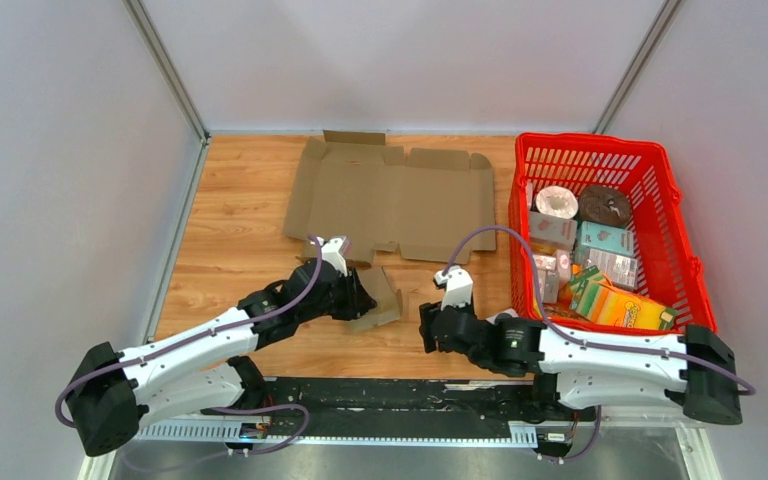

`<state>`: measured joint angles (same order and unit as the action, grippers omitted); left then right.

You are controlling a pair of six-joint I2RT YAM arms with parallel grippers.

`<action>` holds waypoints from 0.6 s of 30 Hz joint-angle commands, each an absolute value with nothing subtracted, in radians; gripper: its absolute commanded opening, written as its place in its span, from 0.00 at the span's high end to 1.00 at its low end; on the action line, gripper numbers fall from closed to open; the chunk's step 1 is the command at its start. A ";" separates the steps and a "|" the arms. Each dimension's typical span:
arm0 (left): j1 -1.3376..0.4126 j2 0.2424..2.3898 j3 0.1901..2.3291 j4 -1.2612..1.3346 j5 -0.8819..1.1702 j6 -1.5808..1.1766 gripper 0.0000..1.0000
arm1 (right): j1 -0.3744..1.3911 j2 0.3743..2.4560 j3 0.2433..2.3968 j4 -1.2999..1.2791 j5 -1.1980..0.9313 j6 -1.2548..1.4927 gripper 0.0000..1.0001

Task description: Fold the paper box

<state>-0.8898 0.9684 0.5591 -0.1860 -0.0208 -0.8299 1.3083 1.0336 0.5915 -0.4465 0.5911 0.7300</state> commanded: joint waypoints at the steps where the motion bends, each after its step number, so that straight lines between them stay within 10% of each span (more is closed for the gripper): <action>1: -0.897 0.937 0.509 -0.048 0.011 -0.885 0.71 | 1.305 0.936 0.619 -0.577 0.445 0.728 0.32; 18: -0.887 0.761 0.618 -0.282 -0.112 -0.772 0.59 | 0.900 1.406 1.058 -0.462 -0.052 0.350 0.43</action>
